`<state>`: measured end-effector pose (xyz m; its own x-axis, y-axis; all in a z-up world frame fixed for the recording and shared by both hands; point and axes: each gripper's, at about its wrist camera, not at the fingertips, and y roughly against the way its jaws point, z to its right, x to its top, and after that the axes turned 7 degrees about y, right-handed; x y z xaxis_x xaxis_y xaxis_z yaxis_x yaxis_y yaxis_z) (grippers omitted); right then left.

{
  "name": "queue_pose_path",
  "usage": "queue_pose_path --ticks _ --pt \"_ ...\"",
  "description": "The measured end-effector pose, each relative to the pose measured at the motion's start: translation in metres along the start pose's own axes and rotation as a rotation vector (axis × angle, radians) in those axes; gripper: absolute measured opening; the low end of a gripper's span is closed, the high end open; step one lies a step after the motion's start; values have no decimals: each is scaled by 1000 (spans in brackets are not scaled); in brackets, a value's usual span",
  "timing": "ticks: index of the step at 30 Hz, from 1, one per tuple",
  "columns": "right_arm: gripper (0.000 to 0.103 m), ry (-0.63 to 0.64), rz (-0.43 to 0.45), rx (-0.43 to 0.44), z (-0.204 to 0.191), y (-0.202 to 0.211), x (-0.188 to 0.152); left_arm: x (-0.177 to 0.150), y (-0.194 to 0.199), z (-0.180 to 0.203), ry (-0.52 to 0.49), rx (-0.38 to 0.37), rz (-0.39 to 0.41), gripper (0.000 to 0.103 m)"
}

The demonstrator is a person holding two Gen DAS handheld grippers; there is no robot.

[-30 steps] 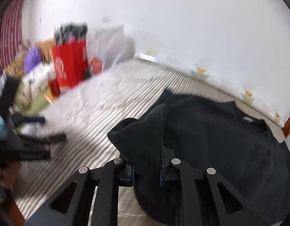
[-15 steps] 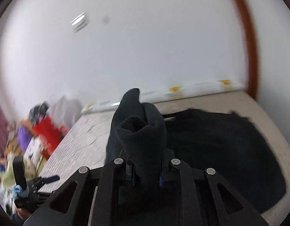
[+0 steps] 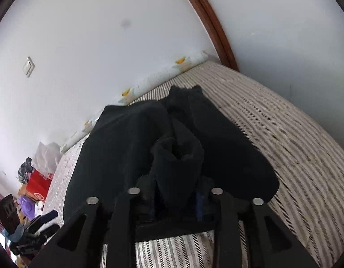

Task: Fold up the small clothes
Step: 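Fold the lifted half over the rest of the bundle with the right tool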

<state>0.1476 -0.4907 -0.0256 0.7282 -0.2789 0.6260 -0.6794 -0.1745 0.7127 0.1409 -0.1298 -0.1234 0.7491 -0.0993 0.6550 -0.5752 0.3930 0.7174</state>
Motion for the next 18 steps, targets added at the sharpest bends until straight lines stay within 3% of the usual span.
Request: queue_pose_path --ticks 1,7,10,12,15,17,18 --pt "43 -3 -3 7 1 -3 2 -1 -2 5 -10 -6 -5 84" --pt "42 6 -59 5 -3 -31 8 -7 -18 30 -38 -33 -57 84" --pt "18 53 -36 -18 -6 -32 11 -8 -28 43 -61 -18 -71 84" --pt "16 45 4 1 1 -22 12 -6 -34 48 -58 -10 -69 81" --pt "16 47 -12 -6 7 -26 9 -2 -42 45 -45 -6 -69 60" --pt "16 52 -36 -23 7 -32 6 2 -45 43 -40 -16 -75 38" --pt "16 51 -46 -29 6 -34 5 1 -43 41 -23 -26 -69 37"
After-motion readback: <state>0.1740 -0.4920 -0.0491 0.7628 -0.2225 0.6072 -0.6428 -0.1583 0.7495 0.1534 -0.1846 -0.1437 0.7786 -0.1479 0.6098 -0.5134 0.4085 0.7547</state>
